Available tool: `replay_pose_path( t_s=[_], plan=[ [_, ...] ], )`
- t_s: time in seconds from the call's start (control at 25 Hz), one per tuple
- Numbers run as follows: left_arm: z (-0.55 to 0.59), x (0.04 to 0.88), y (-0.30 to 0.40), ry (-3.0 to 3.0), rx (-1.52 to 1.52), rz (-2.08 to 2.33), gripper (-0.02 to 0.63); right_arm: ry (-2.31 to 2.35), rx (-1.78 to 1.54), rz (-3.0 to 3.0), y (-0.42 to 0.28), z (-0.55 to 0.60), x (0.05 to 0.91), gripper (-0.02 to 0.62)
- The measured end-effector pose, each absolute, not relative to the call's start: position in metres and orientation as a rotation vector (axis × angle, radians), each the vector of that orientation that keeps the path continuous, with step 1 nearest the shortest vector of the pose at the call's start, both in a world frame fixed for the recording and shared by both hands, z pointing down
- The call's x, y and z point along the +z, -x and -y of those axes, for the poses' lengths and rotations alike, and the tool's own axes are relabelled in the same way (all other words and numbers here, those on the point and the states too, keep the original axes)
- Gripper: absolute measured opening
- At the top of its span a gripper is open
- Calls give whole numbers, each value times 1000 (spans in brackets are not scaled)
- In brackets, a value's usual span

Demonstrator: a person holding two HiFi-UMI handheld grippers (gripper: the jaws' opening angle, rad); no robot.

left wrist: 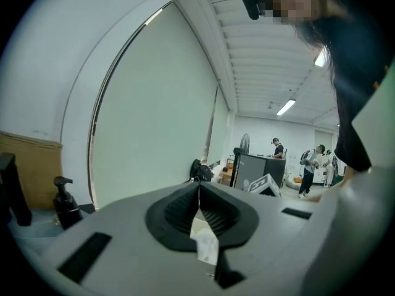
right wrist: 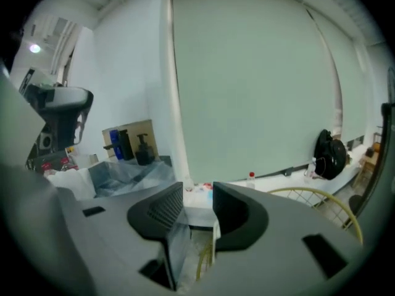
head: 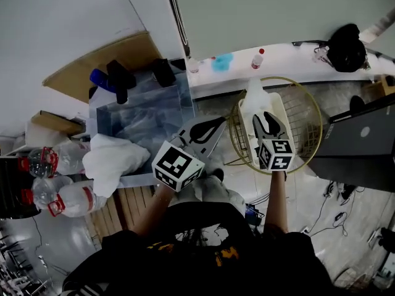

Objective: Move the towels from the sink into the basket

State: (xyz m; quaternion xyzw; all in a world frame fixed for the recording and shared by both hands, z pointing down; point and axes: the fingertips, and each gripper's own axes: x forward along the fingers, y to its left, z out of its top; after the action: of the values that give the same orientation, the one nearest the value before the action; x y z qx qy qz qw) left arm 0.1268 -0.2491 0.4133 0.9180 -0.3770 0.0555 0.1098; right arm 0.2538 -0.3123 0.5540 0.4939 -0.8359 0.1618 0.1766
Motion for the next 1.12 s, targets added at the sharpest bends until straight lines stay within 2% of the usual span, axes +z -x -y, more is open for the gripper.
replay_pose_path(
  t_s=[0.12, 0.52, 0.84, 1.12],
  plan=[
    [232, 406, -95, -2693, 139, 1153, 8, -1388, 365, 2451, -212, 297, 513, 133],
    [149, 398, 51, -2606, 90, 1343, 8, -1195, 164, 2641, -49, 224, 439, 133],
    [66, 412, 170, -2447, 79, 1556, 8, -901, 125, 2736, 86, 155, 442, 136],
    [3, 433, 264, -2209, 36, 1789, 8, -460, 78, 2768, 203, 89, 455, 195]
  ],
)
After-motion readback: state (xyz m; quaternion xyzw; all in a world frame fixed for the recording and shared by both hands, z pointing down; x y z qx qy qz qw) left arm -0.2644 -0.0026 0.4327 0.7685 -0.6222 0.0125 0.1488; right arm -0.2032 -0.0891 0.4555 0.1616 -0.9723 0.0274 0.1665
